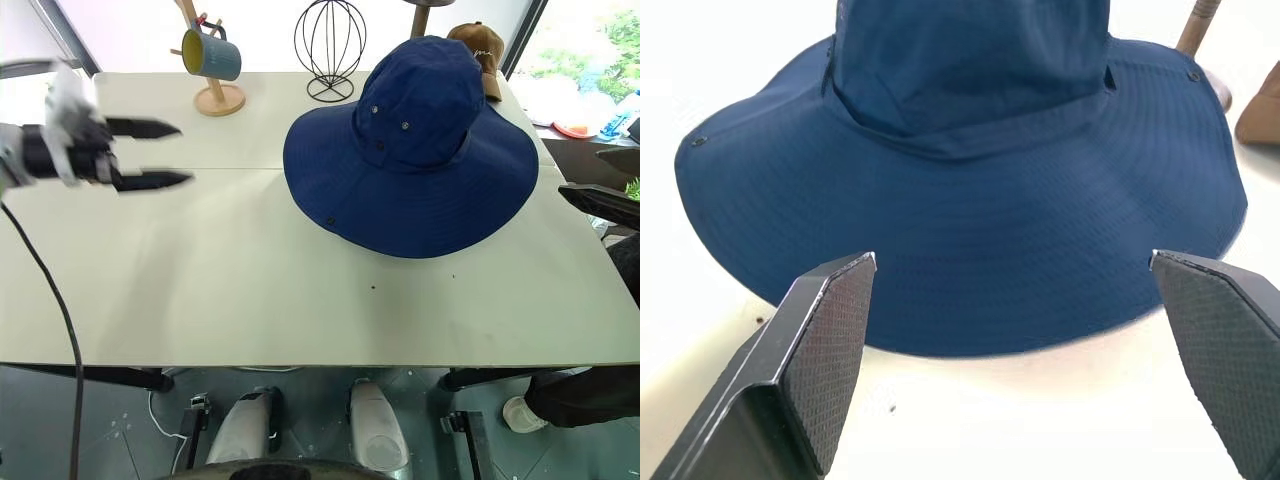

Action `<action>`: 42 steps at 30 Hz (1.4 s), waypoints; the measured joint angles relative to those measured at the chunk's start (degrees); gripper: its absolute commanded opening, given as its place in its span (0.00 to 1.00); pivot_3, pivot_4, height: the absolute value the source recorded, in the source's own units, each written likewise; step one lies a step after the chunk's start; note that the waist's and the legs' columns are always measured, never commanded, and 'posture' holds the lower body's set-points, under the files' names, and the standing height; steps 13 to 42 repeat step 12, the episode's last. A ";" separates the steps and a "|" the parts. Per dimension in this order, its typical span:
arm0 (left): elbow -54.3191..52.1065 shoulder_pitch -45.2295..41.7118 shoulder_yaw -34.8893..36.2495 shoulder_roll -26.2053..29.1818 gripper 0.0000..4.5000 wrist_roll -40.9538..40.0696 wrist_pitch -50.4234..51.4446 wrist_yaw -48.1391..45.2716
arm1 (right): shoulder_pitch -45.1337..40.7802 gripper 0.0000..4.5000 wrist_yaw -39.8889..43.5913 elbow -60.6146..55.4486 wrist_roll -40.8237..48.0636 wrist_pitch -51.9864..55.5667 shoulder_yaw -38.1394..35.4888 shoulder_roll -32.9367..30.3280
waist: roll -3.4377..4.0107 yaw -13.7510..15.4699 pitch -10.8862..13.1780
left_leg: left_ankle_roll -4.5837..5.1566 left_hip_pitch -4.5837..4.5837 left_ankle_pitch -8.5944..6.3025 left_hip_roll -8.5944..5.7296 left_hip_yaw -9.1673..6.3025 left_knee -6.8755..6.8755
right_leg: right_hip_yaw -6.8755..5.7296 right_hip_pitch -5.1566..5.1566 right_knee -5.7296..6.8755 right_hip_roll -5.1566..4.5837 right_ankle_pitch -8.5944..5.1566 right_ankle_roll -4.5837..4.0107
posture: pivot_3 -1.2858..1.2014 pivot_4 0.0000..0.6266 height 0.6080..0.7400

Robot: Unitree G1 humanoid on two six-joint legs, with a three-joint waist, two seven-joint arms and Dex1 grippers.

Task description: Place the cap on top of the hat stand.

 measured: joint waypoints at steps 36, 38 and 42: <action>-0.28 1.13 6.39 7.02 0.96 -1.05 9.64 -8.47 | -11.14 1.00 5.06 9.94 -3.90 -6.15 11.54 -1.99 | 0.07 0.05 0.03 | 0.22 0.00 -0.13 0.00 0.04 -0.02 | 0.01 -0.20 0.27 0.03 -0.15 -0.27 | 0.52 0.24 1.00; -0.28 1.13 6.39 7.02 0.96 -1.05 9.64 -8.47 | -11.14 1.00 5.06 9.94 -3.90 -6.15 11.54 -1.99 | 0.07 0.05 0.03 | 0.22 0.00 -0.13 0.00 0.04 -0.02 | 0.01 -0.20 0.27 0.03 -0.15 -0.27 | 0.52 0.24 1.00; -0.28 1.13 6.39 7.02 0.96 -1.05 9.64 -8.47 | -11.14 1.00 5.06 9.94 -3.90 -6.15 11.54 -1.99 | 0.07 0.05 0.03 | 0.22 0.00 -0.13 0.00 0.04 -0.02 | 0.01 -0.20 0.27 0.03 -0.15 -0.27 | 0.52 0.24 1.00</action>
